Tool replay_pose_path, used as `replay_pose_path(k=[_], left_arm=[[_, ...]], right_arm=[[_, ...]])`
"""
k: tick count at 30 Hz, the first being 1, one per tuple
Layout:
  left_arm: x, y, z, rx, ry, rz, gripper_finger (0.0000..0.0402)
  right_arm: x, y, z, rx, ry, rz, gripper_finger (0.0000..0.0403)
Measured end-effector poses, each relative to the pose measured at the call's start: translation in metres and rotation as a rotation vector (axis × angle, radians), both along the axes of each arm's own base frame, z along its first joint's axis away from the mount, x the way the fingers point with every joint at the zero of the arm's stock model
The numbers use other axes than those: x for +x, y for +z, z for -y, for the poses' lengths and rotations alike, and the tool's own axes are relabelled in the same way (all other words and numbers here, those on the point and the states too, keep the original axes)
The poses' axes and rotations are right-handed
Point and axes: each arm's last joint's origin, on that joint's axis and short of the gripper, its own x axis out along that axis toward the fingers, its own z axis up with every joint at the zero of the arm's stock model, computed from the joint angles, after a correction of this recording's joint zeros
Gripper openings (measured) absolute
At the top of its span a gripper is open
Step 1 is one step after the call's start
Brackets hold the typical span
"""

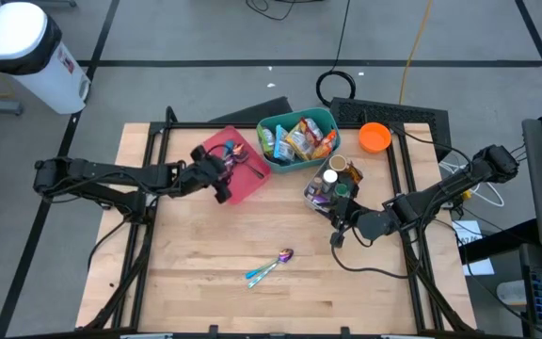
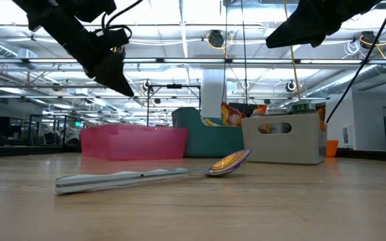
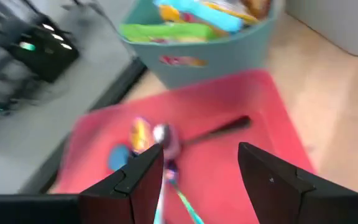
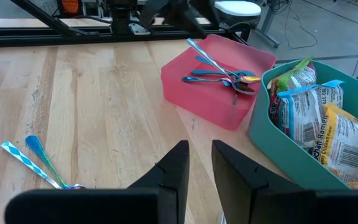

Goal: Pick & Place Food Item
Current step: Put the silver spoon into the red bin

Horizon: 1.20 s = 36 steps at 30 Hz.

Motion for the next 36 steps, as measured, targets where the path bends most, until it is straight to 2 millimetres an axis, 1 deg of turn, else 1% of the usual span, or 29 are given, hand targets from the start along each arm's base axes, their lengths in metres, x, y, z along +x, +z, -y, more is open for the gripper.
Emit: replay_pose_path(k=[3,6,10,12,14,19,25,27,30,36], left_arm=[[-0.003,-0.005,0.002,-0.070,-0.034,-0.037,0.0216],[-0.010,-0.012,0.000,-0.127,0.028,-0.098,0.0216],[-0.025,-0.021,-0.014,-0.210,0.180,-0.187,0.0216],[-0.032,-0.023,-0.024,-0.278,0.266,-0.181,0.0216],[-0.036,-0.024,-0.033,-0.355,0.313,-0.162,0.0216],[-0.042,-0.026,-0.048,-0.480,0.302,-0.143,0.0216],[-0.044,-0.030,-0.055,-0.492,0.309,-0.177,0.0210],[-0.045,-0.030,-0.055,-0.509,0.299,-0.174,0.0197],[-0.044,-0.031,-0.055,-0.522,0.271,-0.184,0.0162],[-0.043,-0.032,-0.055,-0.538,0.267,-0.181,0.0068]], right_arm=[[0.000,0.000,0.000,0.001,0.001,0.000,0.0059],[0.000,0.000,0.000,0.001,0.002,0.000,0.0059],[0.000,0.000,0.000,0.000,0.000,0.000,0.0059],[0.000,0.000,0.000,0.000,0.001,0.000,0.0059],[0.000,0.000,0.000,0.003,-0.001,0.001,0.0059],[0.000,0.000,0.000,0.011,-0.004,0.004,0.0059],[0.000,0.000,0.000,0.009,-0.003,0.003,0.0059],[0.000,0.000,0.000,0.007,-0.003,0.003,0.0059],[0.000,0.000,0.000,0.007,-0.003,0.003,0.0059],[0.000,0.000,0.000,0.007,-0.003,0.003,0.0059]])
